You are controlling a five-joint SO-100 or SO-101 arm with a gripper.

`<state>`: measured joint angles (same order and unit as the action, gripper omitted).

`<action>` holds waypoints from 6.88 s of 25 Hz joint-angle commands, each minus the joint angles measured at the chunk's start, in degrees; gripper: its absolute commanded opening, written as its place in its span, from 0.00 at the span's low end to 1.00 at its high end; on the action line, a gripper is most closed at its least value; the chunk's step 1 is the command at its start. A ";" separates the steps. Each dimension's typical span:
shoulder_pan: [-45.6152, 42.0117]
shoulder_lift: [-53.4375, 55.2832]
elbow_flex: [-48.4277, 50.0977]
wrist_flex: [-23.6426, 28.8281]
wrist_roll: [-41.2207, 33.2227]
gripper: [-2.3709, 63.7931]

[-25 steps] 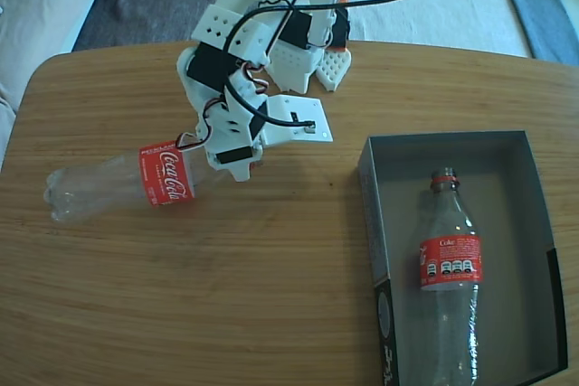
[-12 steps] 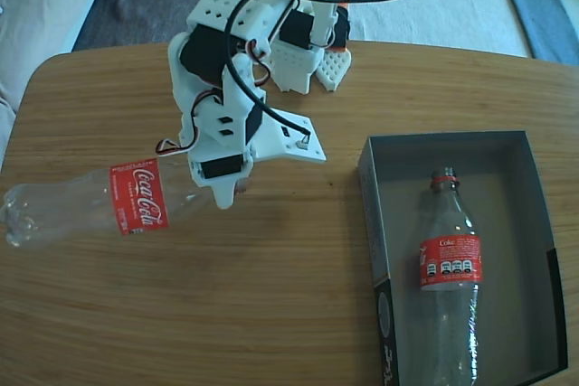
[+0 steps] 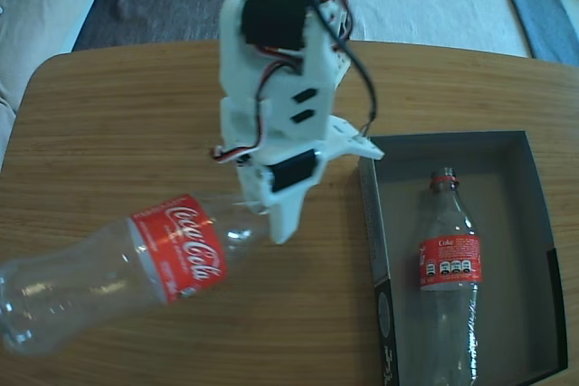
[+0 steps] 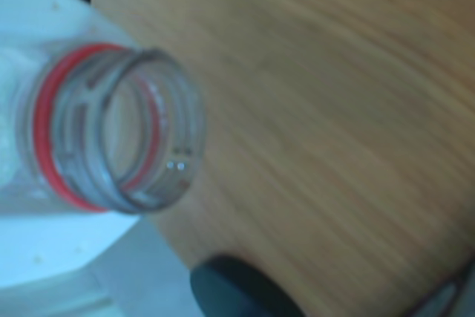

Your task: Grasp the bottles and put them in the box.

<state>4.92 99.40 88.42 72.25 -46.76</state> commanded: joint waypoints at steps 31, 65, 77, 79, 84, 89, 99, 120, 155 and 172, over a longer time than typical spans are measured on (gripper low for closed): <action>-45.70 -4.22 -14.77 -2.29 0.62 0.03; -57.83 -26.98 -36.30 6.24 0.70 0.03; -58.18 -28.48 -36.47 12.83 0.70 0.03; -58.01 -28.48 -36.47 14.06 0.70 0.03; -57.74 -28.83 -36.47 16.26 0.62 0.03; -57.74 -29.00 -36.47 15.47 0.70 0.03; -58.18 -33.75 -40.43 15.38 0.79 0.03; -58.36 -39.02 -43.86 16.35 0.79 0.03; -61.61 -38.06 -44.03 17.14 4.04 0.18; -61.52 -38.06 -44.21 17.31 3.96 0.50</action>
<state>-56.43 58.97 47.46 89.47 -43.07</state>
